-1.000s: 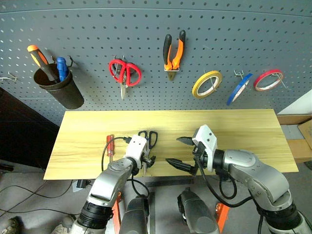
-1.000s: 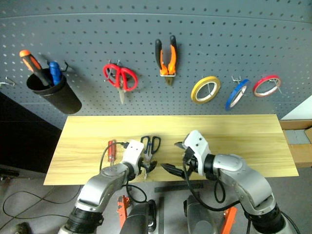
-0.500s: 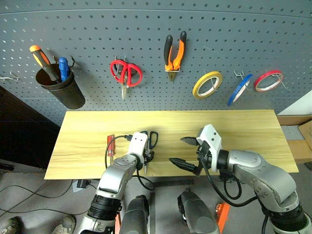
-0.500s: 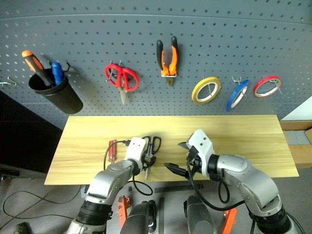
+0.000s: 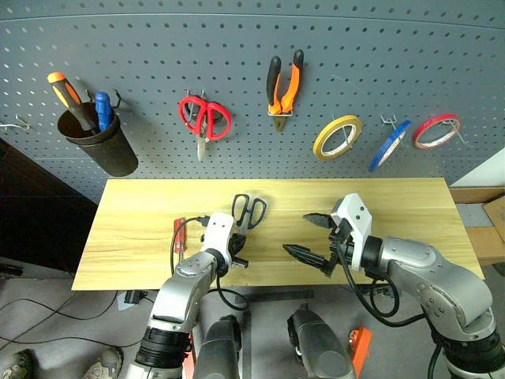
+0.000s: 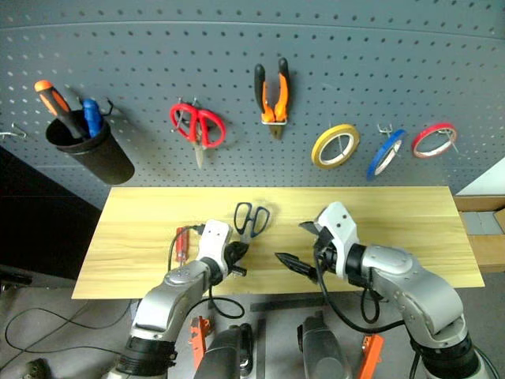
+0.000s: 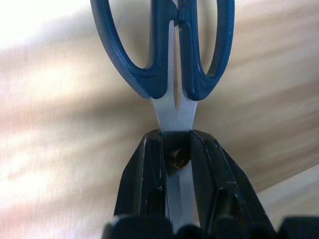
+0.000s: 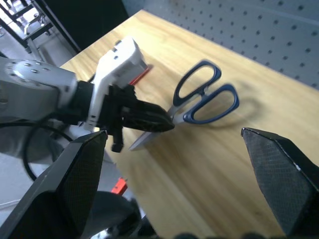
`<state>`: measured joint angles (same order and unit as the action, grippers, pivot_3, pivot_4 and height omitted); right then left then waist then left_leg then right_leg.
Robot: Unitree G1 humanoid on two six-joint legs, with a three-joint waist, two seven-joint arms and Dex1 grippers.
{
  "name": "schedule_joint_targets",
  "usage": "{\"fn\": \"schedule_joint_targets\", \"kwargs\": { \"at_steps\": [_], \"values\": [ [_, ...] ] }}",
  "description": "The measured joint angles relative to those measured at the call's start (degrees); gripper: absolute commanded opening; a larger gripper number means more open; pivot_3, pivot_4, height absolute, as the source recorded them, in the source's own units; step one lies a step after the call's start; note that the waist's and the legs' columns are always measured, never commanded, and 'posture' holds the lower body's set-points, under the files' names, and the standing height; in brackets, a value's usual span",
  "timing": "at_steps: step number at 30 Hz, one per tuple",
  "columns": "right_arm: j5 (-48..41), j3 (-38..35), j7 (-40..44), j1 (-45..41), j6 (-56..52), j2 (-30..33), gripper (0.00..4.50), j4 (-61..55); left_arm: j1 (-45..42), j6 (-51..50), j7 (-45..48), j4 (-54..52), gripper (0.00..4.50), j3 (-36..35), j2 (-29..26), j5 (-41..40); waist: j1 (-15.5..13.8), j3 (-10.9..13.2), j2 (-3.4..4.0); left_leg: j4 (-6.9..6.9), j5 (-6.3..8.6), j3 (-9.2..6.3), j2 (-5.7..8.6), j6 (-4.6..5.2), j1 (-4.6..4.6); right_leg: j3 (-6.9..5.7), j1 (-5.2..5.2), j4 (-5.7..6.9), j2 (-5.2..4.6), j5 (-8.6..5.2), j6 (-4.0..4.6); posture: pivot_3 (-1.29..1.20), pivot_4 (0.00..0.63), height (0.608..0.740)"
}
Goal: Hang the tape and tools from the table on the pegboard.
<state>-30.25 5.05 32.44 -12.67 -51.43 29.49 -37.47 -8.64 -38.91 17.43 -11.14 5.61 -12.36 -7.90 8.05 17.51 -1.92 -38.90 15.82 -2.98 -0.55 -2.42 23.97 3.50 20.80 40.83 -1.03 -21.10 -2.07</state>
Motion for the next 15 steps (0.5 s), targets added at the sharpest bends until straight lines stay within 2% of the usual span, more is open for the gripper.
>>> {"fn": "schedule_joint_targets", "kwargs": {
  "at_steps": [4, 7, 15],
  "values": [
    [3.1, -0.5, 2.2, 0.3, 8.3, 2.9, 4.50, 0.0, 2.0, 9.5, 5.5, -5.9, 0.44, -1.5, -4.2, -1.2, 0.1, 0.1, 0.05, 0.05, 0.00, 0.02, -0.01, 0.00, 0.01, 0.01, 0.04, -0.02, 0.00, 0.00, 0.00, -0.25, 0.311, 0.740],
    [1.6, -1.4, 5.3, 0.3, 9.9, 4.1, 4.50, -0.6, 2.1, 16.0, 8.1, -10.0, 0.44, -3.4, -6.4, -1.6, 0.0, 0.1, 0.04, 0.06, 0.00, 0.00, -0.02, 0.01, 0.00, -0.01, 0.03, -0.04, 0.00, 0.00, 0.00, -0.24, 0.310, 0.740],
    [0.2, -1.5, 7.6, 0.3, 13.3, 4.5, 4.50, -0.7, 0.5, 24.1, 5.5, -13.4, 0.44, -7.9, -6.5, -0.9, 0.0, 0.1, 0.03, 0.06, 0.02, 0.00, -0.01, 0.04, 0.03, 0.00, 0.03, -0.08, 0.00, 0.00, 0.00, -0.23, 0.308, 0.740]
  ]
}}
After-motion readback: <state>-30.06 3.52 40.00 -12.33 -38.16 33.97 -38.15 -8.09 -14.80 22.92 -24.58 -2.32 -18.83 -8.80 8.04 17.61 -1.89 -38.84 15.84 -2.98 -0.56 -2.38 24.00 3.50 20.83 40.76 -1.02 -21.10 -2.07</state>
